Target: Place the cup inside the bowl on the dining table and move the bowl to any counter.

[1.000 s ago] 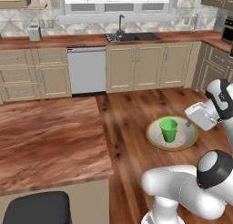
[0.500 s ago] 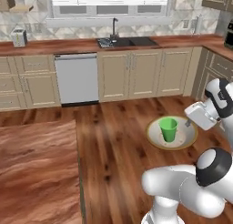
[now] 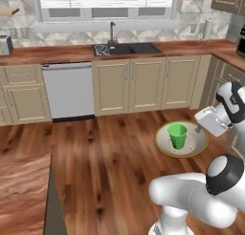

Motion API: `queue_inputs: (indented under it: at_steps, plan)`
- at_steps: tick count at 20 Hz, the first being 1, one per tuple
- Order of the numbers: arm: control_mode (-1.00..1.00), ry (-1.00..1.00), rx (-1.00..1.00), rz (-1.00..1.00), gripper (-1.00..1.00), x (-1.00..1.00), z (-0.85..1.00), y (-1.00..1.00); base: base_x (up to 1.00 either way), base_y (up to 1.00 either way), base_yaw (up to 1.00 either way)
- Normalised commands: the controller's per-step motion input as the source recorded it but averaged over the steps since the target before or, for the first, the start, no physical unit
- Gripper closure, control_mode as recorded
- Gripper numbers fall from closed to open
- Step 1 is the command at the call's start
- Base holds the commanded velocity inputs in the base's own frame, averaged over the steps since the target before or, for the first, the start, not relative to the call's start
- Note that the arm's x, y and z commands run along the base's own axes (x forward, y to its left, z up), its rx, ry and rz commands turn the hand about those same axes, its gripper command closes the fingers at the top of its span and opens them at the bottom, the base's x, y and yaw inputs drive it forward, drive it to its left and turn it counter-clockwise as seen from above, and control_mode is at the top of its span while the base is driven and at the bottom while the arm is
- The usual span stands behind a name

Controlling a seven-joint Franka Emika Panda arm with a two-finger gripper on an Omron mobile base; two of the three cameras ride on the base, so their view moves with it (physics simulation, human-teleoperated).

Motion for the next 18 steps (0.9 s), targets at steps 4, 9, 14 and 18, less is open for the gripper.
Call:
queue_inputs:
  at_steps: [4,9,14,18]
  plan:
    - [1.00,0.00,0.00,0.00,1.00,0.00,0.00,0.00,0.81,-0.44,0.00]
    - [1.00,0.00,0.00,0.00,1.00,0.00,0.00,0.00,0.89,-0.28,0.00]
    - [1.00,0.00,0.00,0.00,1.00,0.00,0.00,0.00,0.94,-0.19,0.00]
    - [1.00,0.00,0.00,0.00,1.00,0.00,0.00,0.00,0.95,-0.19,0.00]
